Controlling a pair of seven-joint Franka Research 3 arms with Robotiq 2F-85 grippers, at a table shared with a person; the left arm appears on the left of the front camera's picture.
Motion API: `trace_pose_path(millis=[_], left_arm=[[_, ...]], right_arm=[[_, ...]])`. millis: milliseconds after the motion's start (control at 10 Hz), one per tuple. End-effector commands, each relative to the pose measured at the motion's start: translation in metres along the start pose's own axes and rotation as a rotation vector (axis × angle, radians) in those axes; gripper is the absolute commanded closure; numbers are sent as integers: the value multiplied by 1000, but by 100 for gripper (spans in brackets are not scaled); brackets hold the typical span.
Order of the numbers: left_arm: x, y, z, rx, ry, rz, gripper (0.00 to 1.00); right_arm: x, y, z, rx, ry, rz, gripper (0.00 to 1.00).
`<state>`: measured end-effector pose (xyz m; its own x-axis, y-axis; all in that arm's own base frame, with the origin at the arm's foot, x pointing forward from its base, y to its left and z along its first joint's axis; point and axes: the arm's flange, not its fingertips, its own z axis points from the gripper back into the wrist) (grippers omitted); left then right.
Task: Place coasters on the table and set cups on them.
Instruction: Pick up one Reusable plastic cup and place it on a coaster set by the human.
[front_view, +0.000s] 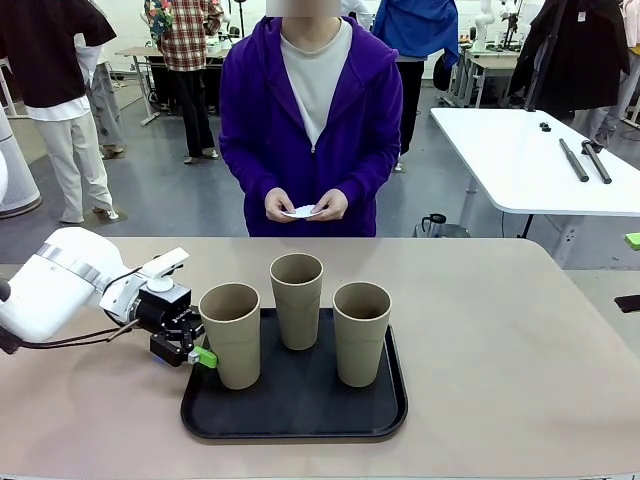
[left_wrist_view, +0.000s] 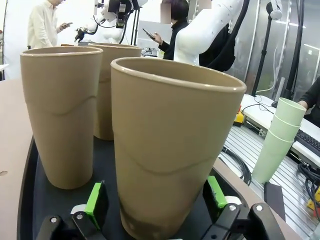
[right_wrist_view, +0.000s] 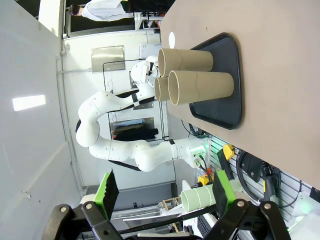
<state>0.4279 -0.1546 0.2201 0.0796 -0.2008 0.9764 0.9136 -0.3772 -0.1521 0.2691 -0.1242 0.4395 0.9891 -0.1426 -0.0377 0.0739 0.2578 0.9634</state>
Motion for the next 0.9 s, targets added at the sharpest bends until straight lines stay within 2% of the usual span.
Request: trace_pose_path(millis=[0,800], left_arm=[[-1,5,-7,12,10,-28,0],[-2,4,-36,-63,25,-79,0]], right_arm=[[0,1,0,6,-2,-2,0],[0,1,0,6,-2,-2,0]])
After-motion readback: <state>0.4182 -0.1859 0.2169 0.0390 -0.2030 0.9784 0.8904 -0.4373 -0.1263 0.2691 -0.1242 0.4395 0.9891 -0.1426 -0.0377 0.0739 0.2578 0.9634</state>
